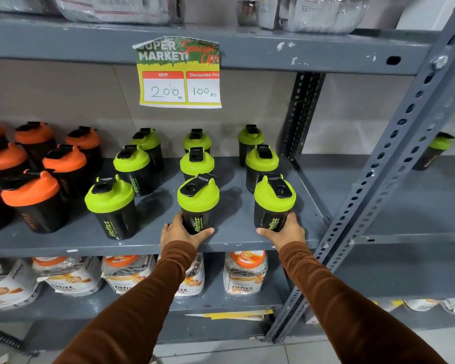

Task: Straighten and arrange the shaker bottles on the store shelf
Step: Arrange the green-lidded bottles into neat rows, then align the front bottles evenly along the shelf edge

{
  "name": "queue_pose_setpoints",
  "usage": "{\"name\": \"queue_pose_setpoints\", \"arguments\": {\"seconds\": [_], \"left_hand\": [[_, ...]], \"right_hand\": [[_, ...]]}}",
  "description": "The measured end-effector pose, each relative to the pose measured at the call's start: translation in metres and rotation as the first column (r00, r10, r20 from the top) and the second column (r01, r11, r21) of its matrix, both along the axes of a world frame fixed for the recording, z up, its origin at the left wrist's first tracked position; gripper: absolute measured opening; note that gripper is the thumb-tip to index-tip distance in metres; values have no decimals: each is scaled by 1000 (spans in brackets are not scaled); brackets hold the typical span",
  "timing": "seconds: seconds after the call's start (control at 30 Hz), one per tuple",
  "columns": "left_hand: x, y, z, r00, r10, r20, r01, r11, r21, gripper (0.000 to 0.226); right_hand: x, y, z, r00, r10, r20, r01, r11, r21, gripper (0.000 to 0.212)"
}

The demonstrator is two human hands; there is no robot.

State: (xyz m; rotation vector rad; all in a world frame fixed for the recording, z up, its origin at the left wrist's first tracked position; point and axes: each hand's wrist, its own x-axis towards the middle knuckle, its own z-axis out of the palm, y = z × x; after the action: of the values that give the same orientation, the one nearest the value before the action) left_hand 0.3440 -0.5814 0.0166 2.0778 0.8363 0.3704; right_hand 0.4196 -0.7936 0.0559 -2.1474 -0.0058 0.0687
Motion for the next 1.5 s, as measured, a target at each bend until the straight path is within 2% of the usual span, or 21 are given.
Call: {"name": "queue_pose_setpoints", "arguments": {"seconds": [0.43, 0.53, 0.63, 0.7, 0.77, 0.83, 0.9, 1.0, 1.03, 1.1, 1.2, 1.27, 1.37, 1.5], "left_hand": [[2, 3, -7, 1000, -28, 3, 28, 1000, -8, 91], [-2, 0, -3, 999, -31, -9, 31, 1000, 0, 93], [-5, 3, -2, 996, -54, 70, 55, 998, -18, 94], [-11, 3, -1, 988, -72, 140, 76, 997, -27, 92], [-22, 4, -3, 978, -97, 182, 96, 995, 14, 82], [-40, 10, -7, 968, -110, 226, 81, 988, 133, 58], [-62, 24, -12, 951, -115, 286, 31, 959, 281, 38], [-92, 59, -24, 945, -109, 310, -48, 888, 457, 38], [-101, 73, -26, 948, -59, 314, -104, 872, 478, 39], [-116, 102, -27, 931, 91, 353, -254, 858, 448, 40], [-135, 150, -18, 868, 257, 426, -412, 851, 326, 58], [-144, 182, -8, 836, 315, 450, -453, 858, 241, 72], [-148, 229, -2, 853, 362, 377, -424, 900, 95, 94], [-138, 272, 0, 900, 269, 343, -255, 963, -86, 112]], "right_hand": [[3, 0, -6, 1000, 13, 16, -13, 1000, 2, 64], [2, 0, -14, 999, 10, 47, -11, 1000, 15, 82], [-12, 5, -22, 995, -48, 85, 41, 996, 80, 103], [-33, 13, -28, 976, -131, 173, 110, 986, 127, 95], [-55, 27, -41, 911, -160, 381, 143, 987, 72, 72], [-74, 46, -48, 829, -16, 558, 29, 999, -14, 48], [-89, 75, -45, 783, 188, 593, -186, 980, -65, 30], [-111, 131, -34, 718, 404, 567, -428, 899, -98, 17], [-117, 152, -33, 718, 447, 533, -477, 874, -92, 22], [-126, 192, -30, 774, 479, 413, -518, 855, -22, 49], [-133, 241, -23, 902, 378, 209, -414, 893, 173, 96], [-134, 266, -21, 937, 321, 140, -345, 911, 226, 109], [-136, 292, -18, 965, 247, 92, -263, 931, 252, 113], [-135, 308, -15, 989, 142, 31, -145, 959, 244, 103]]}}
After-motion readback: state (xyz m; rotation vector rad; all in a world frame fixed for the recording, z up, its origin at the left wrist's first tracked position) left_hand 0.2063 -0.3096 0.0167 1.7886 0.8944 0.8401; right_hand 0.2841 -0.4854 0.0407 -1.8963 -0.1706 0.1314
